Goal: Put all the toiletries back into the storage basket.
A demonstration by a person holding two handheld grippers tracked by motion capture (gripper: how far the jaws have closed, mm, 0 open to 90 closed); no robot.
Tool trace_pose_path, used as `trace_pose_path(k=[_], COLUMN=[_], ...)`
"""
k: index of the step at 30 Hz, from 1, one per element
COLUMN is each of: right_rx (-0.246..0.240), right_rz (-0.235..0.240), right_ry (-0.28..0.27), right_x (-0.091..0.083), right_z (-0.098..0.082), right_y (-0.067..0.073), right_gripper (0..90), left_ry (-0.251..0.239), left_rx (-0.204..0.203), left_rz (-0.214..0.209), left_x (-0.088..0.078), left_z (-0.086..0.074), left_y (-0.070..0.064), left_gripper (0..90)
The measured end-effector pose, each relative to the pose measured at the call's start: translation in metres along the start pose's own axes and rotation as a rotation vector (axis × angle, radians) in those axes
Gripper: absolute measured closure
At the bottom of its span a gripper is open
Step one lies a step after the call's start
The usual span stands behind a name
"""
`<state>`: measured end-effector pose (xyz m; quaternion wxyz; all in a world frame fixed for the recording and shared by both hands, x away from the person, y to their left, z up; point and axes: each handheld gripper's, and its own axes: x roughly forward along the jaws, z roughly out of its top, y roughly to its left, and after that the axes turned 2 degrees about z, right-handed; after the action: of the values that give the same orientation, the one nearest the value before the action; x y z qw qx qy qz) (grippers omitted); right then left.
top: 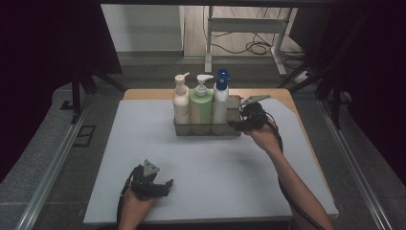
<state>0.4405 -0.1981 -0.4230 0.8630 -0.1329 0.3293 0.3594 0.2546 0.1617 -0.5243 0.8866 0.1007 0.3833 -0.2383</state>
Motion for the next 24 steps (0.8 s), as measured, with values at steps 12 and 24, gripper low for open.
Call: trace_pose_path(k=[12,24], right_rx=[-0.037,-0.079], right_rz=[0.031,0.035], right_ry=[-0.013,0.001], right_x=[-0.012,-0.026], right_z=[-0.01,-0.026], right_y=[0.01,0.017], right_gripper=[14.1,3.3], left_ry=[-0.001,-0.001], left_rx=[0.0,0.0], left_rz=[0.0,0.001], left_x=[0.0,0.0], left_z=[0.0,0.0], left_y=[0.0,0.0], left_gripper=[11.7,11.7])
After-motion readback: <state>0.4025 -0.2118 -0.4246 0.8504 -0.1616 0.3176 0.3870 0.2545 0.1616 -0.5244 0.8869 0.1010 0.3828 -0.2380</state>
